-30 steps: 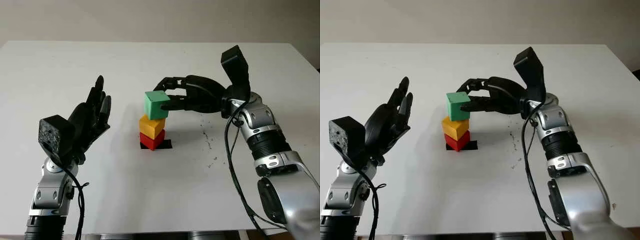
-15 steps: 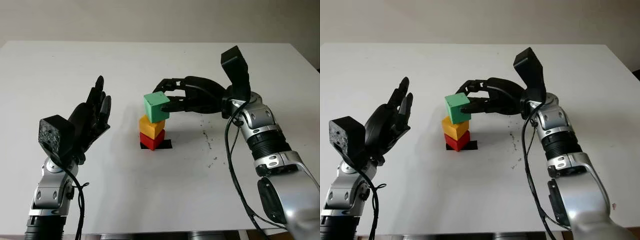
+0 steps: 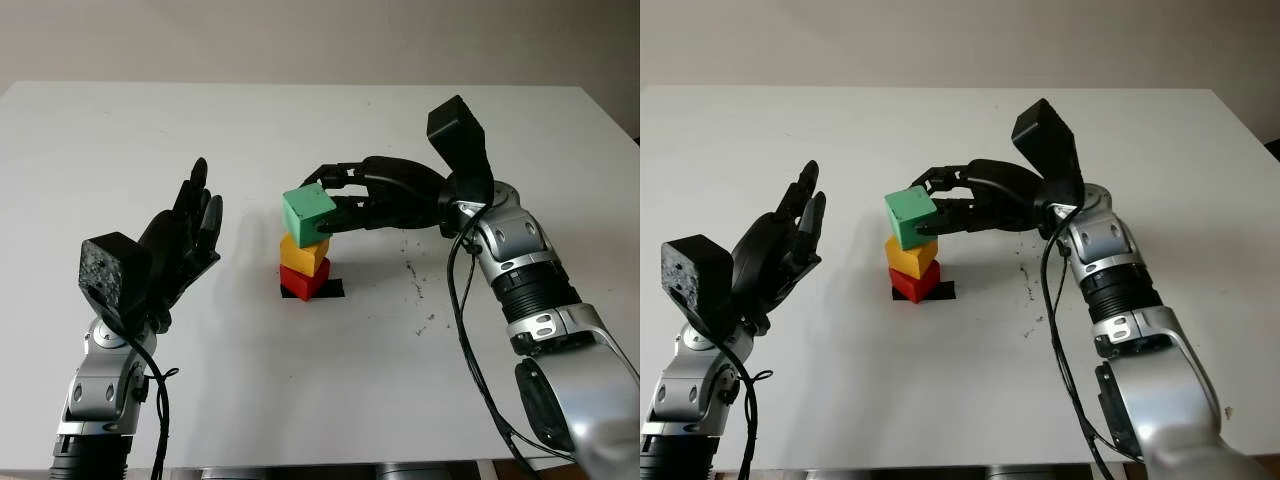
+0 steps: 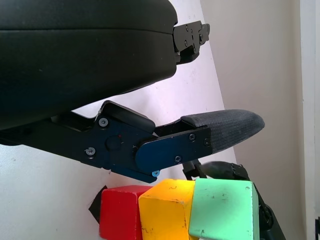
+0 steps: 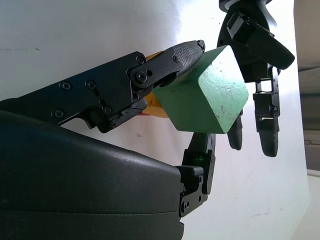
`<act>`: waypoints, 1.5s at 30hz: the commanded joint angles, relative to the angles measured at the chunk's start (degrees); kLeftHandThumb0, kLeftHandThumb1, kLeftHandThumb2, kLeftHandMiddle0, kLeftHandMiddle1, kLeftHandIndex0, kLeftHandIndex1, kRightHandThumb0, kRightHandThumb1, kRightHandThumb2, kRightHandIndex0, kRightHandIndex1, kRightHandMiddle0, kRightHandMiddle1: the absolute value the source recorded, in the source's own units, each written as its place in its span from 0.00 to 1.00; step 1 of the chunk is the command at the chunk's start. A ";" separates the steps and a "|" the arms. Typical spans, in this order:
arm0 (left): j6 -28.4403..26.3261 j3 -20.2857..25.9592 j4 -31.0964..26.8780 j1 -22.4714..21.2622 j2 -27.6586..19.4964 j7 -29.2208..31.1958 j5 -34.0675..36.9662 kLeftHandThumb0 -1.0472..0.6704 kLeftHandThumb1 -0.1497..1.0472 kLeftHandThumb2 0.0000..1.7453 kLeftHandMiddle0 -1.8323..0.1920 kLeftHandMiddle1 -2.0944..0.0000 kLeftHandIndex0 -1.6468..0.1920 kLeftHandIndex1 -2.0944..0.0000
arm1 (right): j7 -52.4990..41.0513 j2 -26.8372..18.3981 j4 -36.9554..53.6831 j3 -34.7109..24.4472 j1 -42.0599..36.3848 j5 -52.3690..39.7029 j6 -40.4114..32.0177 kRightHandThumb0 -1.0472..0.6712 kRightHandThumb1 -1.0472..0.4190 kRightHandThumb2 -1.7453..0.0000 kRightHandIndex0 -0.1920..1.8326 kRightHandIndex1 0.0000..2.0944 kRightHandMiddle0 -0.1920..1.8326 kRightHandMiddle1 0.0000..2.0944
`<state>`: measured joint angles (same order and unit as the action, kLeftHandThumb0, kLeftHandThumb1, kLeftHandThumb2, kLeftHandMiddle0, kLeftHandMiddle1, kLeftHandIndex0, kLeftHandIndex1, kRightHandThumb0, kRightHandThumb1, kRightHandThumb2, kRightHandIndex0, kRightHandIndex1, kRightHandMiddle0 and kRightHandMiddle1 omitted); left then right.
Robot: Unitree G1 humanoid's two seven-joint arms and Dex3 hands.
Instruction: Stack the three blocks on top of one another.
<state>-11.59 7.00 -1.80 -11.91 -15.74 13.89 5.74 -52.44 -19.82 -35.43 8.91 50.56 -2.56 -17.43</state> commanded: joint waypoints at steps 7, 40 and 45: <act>0.53 -0.37 -0.77 0.20 -0.21 0.01 -0.23 0.13 1.00 0.39 1.00 1.00 1.00 1.00 | -3.07 -2.15 1.10 0.02 0.01 0.10 1.93 0.22 0.14 0.97 0.08 0.00 0.14 0.40; 3.64 0.57 2.20 0.05 0.93 -0.30 1.44 0.12 1.00 0.40 1.00 1.00 1.00 1.00 | 31.50 2.09 43.57 -15.30 -34.56 -5.05 -5.98 0.21 0.00 0.59 0.00 0.00 0.00 0.00; 3.50 0.56 2.33 0.20 0.90 -0.11 1.94 0.12 1.00 0.40 1.00 1.00 1.00 1.00 | 36.56 7.31 46.29 -13.71 -38.72 -5.28 -3.83 0.19 0.00 0.55 0.00 0.00 0.00 0.00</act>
<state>-8.56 7.29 0.44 -11.96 -14.98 13.59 7.38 -16.65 -13.52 9.51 -5.06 12.62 -7.64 -22.32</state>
